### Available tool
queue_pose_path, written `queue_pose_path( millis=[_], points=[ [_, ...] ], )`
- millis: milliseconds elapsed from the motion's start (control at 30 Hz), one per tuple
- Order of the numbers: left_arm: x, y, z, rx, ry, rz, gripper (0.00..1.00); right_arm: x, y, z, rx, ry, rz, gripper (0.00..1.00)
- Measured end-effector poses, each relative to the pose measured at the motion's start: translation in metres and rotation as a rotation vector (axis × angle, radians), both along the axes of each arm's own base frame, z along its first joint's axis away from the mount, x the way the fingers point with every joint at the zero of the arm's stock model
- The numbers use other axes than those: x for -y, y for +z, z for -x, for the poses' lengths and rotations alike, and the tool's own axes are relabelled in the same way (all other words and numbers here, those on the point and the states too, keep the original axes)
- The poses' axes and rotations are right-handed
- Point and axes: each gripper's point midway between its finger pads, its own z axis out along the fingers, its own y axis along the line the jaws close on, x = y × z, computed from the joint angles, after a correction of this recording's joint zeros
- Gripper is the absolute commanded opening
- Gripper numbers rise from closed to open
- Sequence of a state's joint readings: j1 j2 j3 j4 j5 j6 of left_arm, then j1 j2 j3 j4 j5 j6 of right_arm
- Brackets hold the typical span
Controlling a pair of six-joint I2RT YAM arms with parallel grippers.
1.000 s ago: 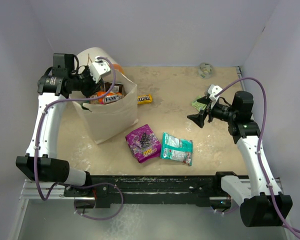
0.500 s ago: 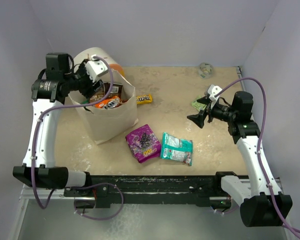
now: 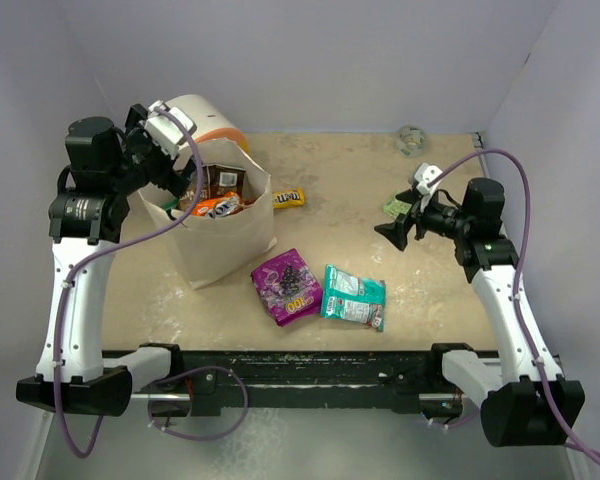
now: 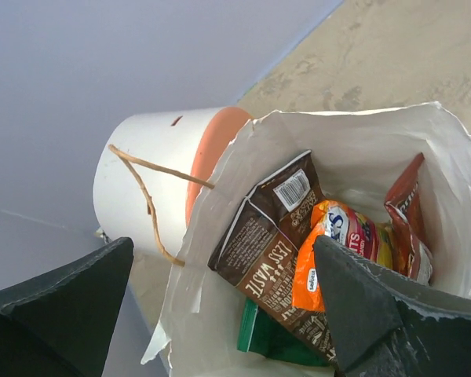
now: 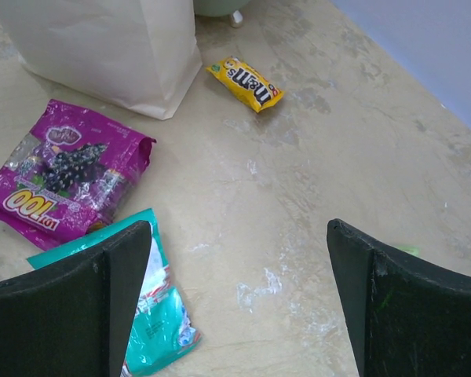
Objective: Place the snacks into the paper bag
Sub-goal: Pick up the snack from the center of the board.
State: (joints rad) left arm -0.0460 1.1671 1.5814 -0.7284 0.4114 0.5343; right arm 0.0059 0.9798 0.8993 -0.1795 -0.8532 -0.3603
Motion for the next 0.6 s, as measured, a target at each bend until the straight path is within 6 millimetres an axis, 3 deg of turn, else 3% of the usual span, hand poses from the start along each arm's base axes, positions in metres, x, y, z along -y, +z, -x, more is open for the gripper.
queue_pose_path(
  millis=[300, 467, 600],
  points=[
    [-0.007, -0.003, -0.005, -0.024, 0.095, 0.084, 0.99, 0.000, -0.024, -0.030, -0.087, -0.071, 0.058, 0.93],
    [-0.005, 0.008, 0.005, 0.007, 0.095, 0.122, 0.99, 0.021, -0.030, -0.064, -0.114, -0.226, 0.134, 0.90],
    [-0.002, 0.018, 0.015, 0.038, 0.082, 0.150, 0.99, 0.042, -0.046, -0.091, -0.184, -0.355, 0.169, 0.89]
  ],
)
